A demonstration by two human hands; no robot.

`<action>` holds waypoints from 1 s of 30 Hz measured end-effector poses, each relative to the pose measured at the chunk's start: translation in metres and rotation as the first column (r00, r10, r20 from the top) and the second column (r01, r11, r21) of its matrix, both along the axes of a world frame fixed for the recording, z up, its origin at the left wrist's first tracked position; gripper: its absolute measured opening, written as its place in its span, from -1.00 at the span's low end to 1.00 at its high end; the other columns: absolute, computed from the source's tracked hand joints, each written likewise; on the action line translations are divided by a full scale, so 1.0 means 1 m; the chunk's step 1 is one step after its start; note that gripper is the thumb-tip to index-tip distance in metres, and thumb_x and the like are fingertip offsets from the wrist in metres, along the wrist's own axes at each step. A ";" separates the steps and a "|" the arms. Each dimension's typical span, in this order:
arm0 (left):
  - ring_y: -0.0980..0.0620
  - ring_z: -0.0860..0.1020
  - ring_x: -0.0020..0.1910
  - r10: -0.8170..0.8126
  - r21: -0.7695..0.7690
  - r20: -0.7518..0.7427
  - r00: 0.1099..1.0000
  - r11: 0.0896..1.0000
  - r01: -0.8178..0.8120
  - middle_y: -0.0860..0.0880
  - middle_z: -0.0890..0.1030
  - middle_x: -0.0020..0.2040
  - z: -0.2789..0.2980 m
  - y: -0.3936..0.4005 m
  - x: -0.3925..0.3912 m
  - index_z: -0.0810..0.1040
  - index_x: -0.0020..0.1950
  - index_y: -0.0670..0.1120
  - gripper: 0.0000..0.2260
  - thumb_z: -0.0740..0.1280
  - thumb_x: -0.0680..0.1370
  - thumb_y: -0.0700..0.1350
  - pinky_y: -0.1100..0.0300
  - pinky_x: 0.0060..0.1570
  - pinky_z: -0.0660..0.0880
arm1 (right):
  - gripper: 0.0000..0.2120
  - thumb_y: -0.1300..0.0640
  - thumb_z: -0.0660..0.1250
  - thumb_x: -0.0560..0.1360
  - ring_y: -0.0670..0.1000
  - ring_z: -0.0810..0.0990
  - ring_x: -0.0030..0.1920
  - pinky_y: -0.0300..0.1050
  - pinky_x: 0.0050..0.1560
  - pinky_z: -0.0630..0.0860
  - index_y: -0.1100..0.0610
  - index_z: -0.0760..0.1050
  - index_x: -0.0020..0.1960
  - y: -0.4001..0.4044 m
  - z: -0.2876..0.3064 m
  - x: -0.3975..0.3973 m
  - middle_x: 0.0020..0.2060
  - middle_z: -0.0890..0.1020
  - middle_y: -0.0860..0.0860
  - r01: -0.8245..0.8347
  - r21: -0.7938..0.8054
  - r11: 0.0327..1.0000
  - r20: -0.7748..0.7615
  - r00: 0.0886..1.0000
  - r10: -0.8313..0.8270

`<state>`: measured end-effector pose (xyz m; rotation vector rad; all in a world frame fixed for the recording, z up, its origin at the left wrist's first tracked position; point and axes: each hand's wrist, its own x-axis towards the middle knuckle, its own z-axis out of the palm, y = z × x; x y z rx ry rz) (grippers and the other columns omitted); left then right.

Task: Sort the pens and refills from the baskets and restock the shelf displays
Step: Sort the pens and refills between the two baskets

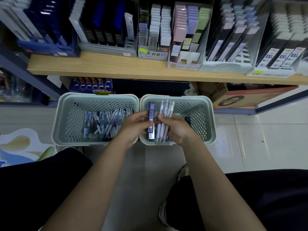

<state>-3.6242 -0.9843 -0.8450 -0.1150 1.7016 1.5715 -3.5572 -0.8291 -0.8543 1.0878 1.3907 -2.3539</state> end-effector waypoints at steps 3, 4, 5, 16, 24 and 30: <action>-0.04 0.68 0.03 -0.046 -0.076 -0.062 0.997 0.996 0.042 -0.10 0.69 0.03 -0.003 0.007 0.002 0.58 0.35 -0.04 -0.54 0.48 0.48 -0.32 0.05 0.04 0.63 | -0.88 0.29 0.39 0.54 0.18 0.68 0.06 0.11 0.16 0.59 0.24 0.61 0.07 -0.003 -0.001 -0.001 0.01 0.71 0.20 -0.006 0.033 0.999 -0.007 1.000 0.007; -0.03 0.67 0.03 -0.048 -0.102 -0.081 0.996 0.994 0.040 -0.09 0.69 0.03 -0.004 0.008 0.002 0.57 0.37 -0.04 -0.51 0.50 0.47 -0.31 0.03 0.09 0.62 | -0.91 0.30 0.40 0.53 0.17 0.69 0.04 0.09 0.15 0.59 0.22 0.62 0.03 -0.003 -0.001 -0.001 -0.02 0.71 0.18 -0.005 0.036 0.999 -0.011 1.000 0.006; -0.01 0.67 0.02 -0.057 -0.126 -0.108 0.993 0.991 0.043 -0.08 0.68 0.01 -0.004 0.010 0.002 0.56 0.37 -0.03 -0.49 0.52 0.46 -0.30 0.06 0.10 0.61 | -0.93 0.32 0.40 0.53 0.16 0.69 0.00 0.08 0.13 0.60 0.21 0.62 -0.01 -0.002 -0.001 -0.002 -0.06 0.72 0.16 -0.007 0.037 0.999 -0.010 1.000 0.008; -0.04 0.08 0.60 -0.518 -0.606 -0.558 0.648 0.788 0.108 -0.05 0.09 0.65 -0.047 -0.011 0.001 0.10 0.64 -0.06 -0.20 0.39 0.54 0.19 -0.07 0.52 0.09 | -0.82 0.23 0.44 0.52 -0.07 0.53 -0.13 -0.14 0.18 0.42 0.11 0.49 0.06 0.014 -0.027 -0.027 -0.22 0.52 -0.05 -0.062 0.198 0.978 0.136 0.990 0.035; -0.08 0.05 0.62 -0.658 -0.711 -0.408 0.634 0.664 0.232 -0.01 -0.04 0.67 -0.073 -0.027 0.006 -0.30 0.62 0.17 -0.14 0.24 0.57 0.30 -0.20 0.49 0.13 | -0.38 0.11 0.51 0.49 0.23 0.48 0.33 -0.02 0.22 0.44 0.39 0.37 0.39 0.000 -0.087 -0.040 0.38 0.46 0.24 -0.259 0.258 0.931 0.434 0.892 0.128; -0.03 0.07 0.62 -0.642 -0.686 -0.426 0.637 0.688 0.235 0.04 -0.02 0.66 -0.072 -0.029 0.005 -0.27 0.62 0.19 -0.16 0.25 0.57 0.29 -0.16 0.48 0.17 | -0.65 0.11 0.55 0.43 0.21 0.65 0.02 0.18 0.15 0.59 0.32 0.57 0.07 0.004 -0.096 -0.038 0.08 0.65 0.27 -0.212 0.246 0.946 0.440 0.894 0.086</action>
